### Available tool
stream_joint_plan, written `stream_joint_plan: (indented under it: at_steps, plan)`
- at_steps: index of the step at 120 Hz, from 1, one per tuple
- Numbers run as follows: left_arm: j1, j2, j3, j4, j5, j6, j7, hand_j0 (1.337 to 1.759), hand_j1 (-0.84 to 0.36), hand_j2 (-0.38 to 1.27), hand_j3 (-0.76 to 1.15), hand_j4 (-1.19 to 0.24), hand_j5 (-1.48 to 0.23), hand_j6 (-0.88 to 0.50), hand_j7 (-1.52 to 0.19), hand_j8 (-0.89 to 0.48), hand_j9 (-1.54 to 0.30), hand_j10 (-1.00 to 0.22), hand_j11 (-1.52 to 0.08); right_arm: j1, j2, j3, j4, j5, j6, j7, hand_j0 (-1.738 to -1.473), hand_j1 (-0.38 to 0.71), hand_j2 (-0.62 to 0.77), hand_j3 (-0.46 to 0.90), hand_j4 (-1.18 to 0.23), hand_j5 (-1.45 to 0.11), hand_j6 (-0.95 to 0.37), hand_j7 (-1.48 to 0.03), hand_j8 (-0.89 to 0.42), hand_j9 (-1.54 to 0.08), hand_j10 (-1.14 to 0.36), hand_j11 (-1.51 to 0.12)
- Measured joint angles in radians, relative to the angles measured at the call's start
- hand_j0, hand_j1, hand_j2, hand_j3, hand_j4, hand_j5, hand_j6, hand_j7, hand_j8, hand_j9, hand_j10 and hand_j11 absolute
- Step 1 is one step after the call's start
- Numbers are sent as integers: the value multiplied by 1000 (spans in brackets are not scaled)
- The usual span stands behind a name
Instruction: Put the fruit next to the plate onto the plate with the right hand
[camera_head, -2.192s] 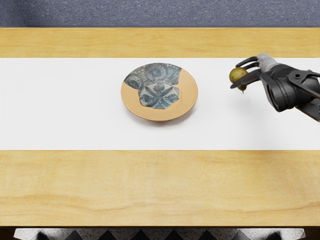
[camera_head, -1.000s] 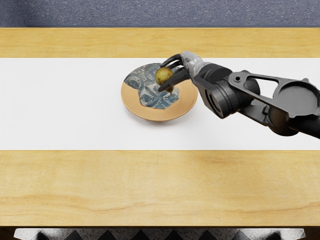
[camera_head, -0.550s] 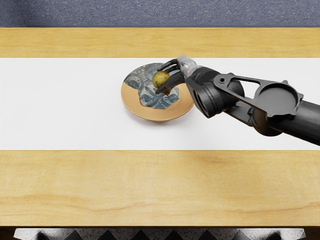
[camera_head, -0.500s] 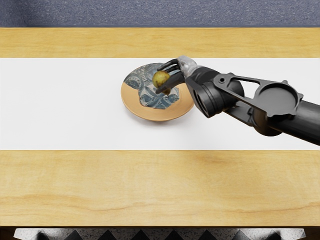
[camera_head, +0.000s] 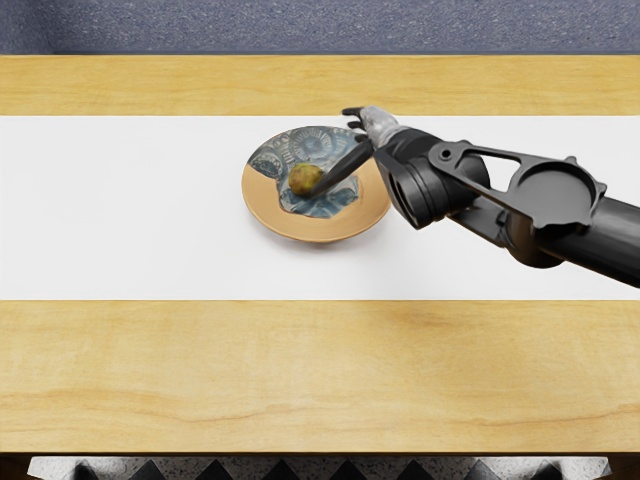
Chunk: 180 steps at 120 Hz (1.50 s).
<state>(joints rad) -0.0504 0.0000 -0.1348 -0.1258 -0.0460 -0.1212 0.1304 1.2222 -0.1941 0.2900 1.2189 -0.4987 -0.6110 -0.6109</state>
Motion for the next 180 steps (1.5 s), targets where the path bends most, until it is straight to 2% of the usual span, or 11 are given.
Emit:
stream_joint_plan:
  at_steps: [16,26,49,84,114,135,157,180]
  plan:
    - [0,0,0,0,0,0,0,1658,348,0,0,-1,-1,-1,-1,-1,-1,-1,-1,-3,-13,40,-2,6,4,0,-1658,-299,8,0,-53,-66,-41,-64,-41,-65,-47,-65]
    - [0,0,0,0,0,0,0,1658,348,0,0,-1,-1,-1,-1,-1,-1,-1,-1,-23,-50,91,-2,21,77,0,-1658,-316,6,0,-35,-44,-28,-43,-28,-43,-31,-43]
    - [0,0,0,0,0,0,0,1658,348,0,0,-1,-1,-1,-1,-1,-1,-1,-1,-79,-167,198,-1,98,373,0,-1658,-336,2,0,-14,-17,-11,-17,-11,-17,-12,-17]
    - [0,0,0,0,0,0,0,1658,348,0,0,-1,-1,-1,-1,-1,-1,-1,-1,-133,-339,234,-2,231,833,0,-1658,-346,1,0,-3,-4,-3,-4,-3,-4,-3,-4]
    - [0,0,0,0,0,0,0,1658,348,0,0,-1,-1,-1,-1,-1,-1,-1,-1,-251,-391,375,-3,270,1136,0,-1658,-348,0,0,-1,-1,-1,-1,-1,-1,-1,-1]
    - [0,0,0,0,0,0,0,1658,348,0,0,-1,-1,-1,-1,-1,-1,-1,-1,-328,-439,464,-15,312,1206,0,-1658,-349,0,0,-1,-1,-1,0,0,-1,0,0]
    - [0,0,0,0,0,0,0,1658,348,0,0,-1,-1,-1,-1,-1,-1,-1,-1,-374,-468,523,-101,368,1219,0,-1658,-349,0,0,0,0,0,0,0,0,0,0]
    - [0,0,0,0,0,0,0,1658,348,0,0,-1,-1,-1,-1,-1,-1,-1,-1,-399,-508,535,-149,435,1222,0,-1658,-349,0,0,0,0,1,0,1,0,0,0]
